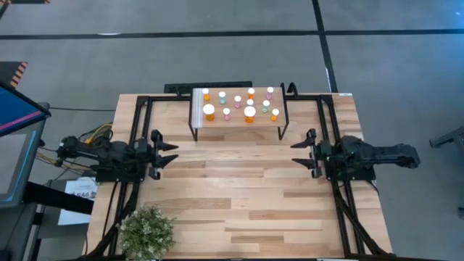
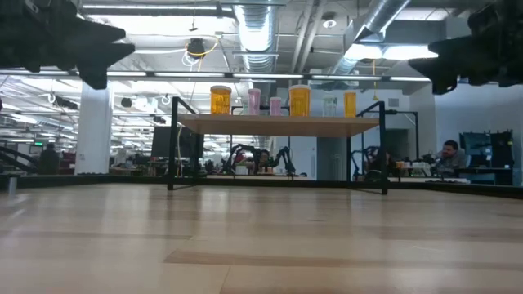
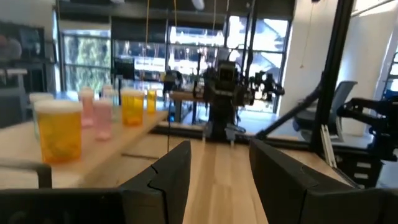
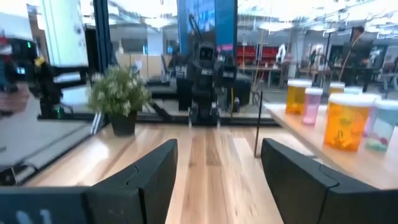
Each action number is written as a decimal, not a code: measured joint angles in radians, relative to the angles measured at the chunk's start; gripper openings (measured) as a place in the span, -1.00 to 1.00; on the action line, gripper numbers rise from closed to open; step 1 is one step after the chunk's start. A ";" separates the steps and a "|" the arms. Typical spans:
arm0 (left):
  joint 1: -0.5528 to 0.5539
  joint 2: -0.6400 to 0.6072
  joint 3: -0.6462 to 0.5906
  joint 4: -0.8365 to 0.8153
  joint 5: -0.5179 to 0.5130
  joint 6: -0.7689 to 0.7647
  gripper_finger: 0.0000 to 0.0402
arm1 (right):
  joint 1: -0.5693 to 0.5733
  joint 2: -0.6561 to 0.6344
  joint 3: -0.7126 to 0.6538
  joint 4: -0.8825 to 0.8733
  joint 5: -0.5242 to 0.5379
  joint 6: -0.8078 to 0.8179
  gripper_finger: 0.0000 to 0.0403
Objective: Pick and place medicine bottles onto shelf by color
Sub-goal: Return to Home Position
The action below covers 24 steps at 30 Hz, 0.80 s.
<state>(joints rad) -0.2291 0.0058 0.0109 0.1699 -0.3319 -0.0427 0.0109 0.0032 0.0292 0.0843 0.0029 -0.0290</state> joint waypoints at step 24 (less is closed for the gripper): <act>0.000 -0.001 -0.003 -0.086 -0.073 0.085 -0.24 | 0.000 0.003 -0.022 -0.064 0.001 0.029 0.27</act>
<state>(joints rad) -0.2291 0.0044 0.0082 0.0844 -0.4054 0.0425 0.0109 0.0061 0.0074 0.0204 0.0040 0.0002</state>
